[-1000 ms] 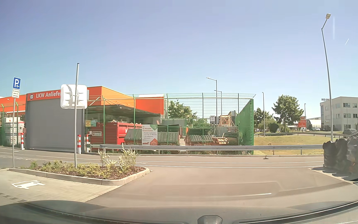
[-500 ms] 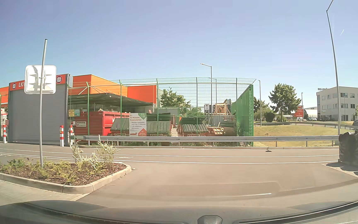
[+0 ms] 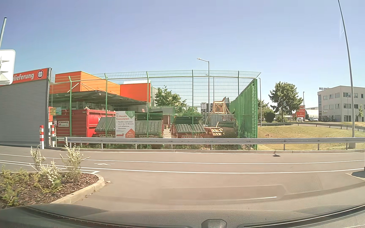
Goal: Follow the waypoints while adhering to traffic rules and regulations
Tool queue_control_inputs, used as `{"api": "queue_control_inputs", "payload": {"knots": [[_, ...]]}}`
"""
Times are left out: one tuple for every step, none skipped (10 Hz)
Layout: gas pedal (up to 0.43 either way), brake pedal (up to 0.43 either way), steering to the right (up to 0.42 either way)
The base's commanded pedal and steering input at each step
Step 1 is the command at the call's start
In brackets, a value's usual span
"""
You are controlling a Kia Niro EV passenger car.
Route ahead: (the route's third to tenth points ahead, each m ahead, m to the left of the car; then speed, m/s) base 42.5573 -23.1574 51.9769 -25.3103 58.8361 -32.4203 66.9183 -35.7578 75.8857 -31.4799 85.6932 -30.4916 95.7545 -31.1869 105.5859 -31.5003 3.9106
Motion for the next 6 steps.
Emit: {"api": "queue_control_inputs", "payload": {"knots": [[0.0,0.03,0.112],[0.0,0.03,0.129],[0.0,0.03,0.145],[0.0,0.03,0.159],[0.0,0.03,0.175],[0.0,0.03,0.194]]}}
